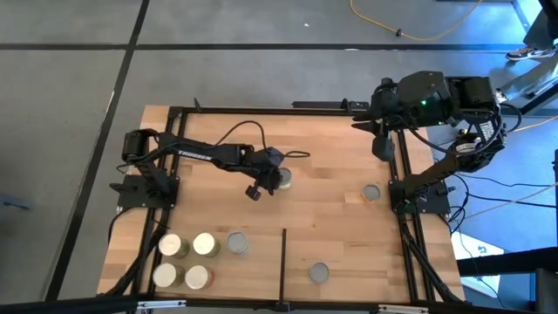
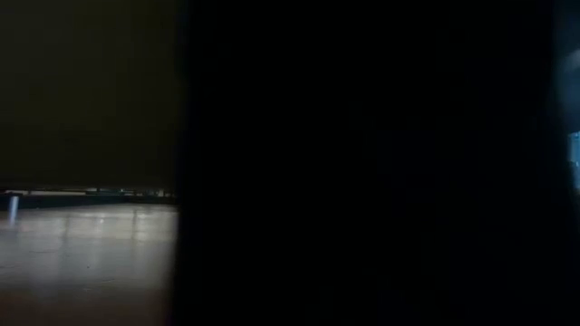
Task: Pick and place cans onto a shelf
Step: Put the canned chicken soup on the shelf
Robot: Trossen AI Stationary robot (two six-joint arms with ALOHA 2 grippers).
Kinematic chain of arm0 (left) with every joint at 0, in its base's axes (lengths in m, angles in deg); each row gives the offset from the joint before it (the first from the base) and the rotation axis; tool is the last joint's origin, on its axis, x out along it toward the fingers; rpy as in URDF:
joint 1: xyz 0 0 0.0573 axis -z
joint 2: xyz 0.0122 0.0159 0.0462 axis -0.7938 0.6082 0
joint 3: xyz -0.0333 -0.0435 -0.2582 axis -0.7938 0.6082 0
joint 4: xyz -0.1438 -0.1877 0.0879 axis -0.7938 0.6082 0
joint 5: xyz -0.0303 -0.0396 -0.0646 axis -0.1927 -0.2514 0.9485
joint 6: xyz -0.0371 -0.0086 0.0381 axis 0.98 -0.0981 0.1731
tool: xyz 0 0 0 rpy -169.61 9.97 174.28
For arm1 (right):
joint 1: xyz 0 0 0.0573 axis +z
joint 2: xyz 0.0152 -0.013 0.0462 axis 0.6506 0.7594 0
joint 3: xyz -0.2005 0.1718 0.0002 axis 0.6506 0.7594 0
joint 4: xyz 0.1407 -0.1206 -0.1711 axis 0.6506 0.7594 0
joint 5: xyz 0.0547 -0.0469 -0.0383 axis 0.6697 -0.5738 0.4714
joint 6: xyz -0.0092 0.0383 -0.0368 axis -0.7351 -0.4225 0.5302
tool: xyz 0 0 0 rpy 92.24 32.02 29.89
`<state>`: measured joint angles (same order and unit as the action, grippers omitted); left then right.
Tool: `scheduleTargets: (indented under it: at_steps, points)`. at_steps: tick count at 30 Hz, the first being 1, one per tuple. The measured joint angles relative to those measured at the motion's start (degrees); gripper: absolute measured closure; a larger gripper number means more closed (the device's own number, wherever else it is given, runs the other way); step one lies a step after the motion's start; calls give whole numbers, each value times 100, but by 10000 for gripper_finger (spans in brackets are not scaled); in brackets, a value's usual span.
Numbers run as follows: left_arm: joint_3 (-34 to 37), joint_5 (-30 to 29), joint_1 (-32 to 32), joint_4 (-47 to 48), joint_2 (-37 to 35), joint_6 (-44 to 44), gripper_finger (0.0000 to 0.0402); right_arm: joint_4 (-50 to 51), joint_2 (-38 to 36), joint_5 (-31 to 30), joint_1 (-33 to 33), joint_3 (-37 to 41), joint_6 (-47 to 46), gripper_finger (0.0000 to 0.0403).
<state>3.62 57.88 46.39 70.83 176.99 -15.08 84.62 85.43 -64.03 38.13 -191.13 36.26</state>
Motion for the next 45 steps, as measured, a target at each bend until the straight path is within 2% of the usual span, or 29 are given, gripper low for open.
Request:
scheduleTargets:
  at_steps: [7,13,18,23,26,34,41,45]
  points:
    - [-22,-10,0,-41,182,-76,337,-2,0,0,0,0,0,331]
    - [-66,-57,67,76,176,-32,389,-2,0,0,0,0,0,331]
    - [-439,-337,172,595,179,170,397,-2,0,0,0,0,0,331]
    - [-1369,-642,205,1701,171,186,399,0,0,0,0,0,2,331]
    - [-1939,-633,205,2437,176,343,399,-1,0,0,0,0,20,331]
    - [-3608,-623,311,4257,165,1439,400,-1,0,0,0,0,242,331]
    - [-4844,-583,992,5980,152,2142,401,0,0,0,2,0,305,331]
    - [-5314,-598,1589,6247,149,2900,401,-2,0,2,0,0,461,331]
